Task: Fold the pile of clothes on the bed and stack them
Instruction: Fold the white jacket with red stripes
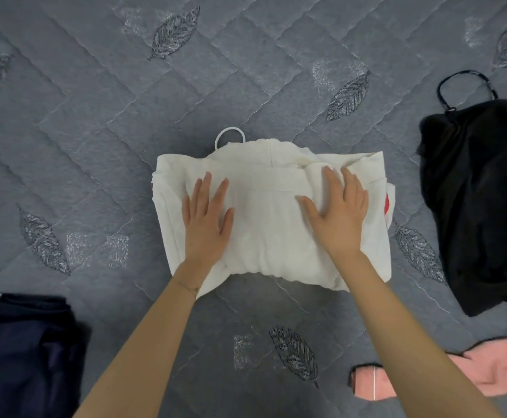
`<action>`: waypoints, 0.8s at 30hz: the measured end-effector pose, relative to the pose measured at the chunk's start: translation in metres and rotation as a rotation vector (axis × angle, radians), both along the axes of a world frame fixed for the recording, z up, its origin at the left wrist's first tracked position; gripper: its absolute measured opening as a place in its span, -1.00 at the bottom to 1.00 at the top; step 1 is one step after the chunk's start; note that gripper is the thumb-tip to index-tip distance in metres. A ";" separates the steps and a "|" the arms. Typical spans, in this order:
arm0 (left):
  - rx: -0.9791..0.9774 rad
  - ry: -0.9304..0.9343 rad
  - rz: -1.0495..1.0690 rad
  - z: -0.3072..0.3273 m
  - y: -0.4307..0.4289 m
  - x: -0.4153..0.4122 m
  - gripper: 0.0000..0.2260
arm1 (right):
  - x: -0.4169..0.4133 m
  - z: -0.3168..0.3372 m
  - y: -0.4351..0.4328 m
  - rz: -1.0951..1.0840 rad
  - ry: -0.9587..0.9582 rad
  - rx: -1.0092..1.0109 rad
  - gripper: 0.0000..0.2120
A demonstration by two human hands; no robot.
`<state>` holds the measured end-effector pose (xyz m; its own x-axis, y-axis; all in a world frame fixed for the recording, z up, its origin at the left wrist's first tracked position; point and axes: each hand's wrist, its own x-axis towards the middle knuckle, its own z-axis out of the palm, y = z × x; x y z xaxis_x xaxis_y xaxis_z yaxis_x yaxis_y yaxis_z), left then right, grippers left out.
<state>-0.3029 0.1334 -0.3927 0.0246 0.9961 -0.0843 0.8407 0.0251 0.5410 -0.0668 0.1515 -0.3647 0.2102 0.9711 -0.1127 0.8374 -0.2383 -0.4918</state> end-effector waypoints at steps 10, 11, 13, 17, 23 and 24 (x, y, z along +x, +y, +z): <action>-0.318 -0.327 0.923 -0.005 -0.090 -0.002 -0.35 | 0.052 -0.011 -0.098 -0.478 0.277 -0.294 -0.08; -0.312 -0.345 0.919 -0.006 -0.095 -0.003 -0.41 | 0.054 -0.013 -0.102 -0.532 0.366 -0.303 -0.08; -0.277 -0.407 0.889 -0.005 -0.099 -0.004 -0.58 | 0.057 -0.017 -0.106 -0.557 0.450 -0.310 -0.25; -0.160 -0.413 0.801 0.000 -0.103 -0.010 -0.81 | 0.055 -0.017 -0.109 -0.632 0.540 -0.247 -0.52; -0.047 -0.380 0.706 0.019 -0.115 -0.034 -0.84 | 0.060 0.000 -0.118 -0.679 0.482 -0.049 -0.74; -0.046 -0.332 0.699 0.021 -0.119 -0.043 -0.82 | 0.063 0.002 -0.120 -0.675 0.463 -0.032 -0.75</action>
<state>-0.3456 0.0143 -0.3719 -0.5774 0.7851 -0.2242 0.4148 0.5186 0.7477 -0.0033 0.0318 -0.3624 0.6739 0.6469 -0.3571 0.2225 -0.6385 -0.7368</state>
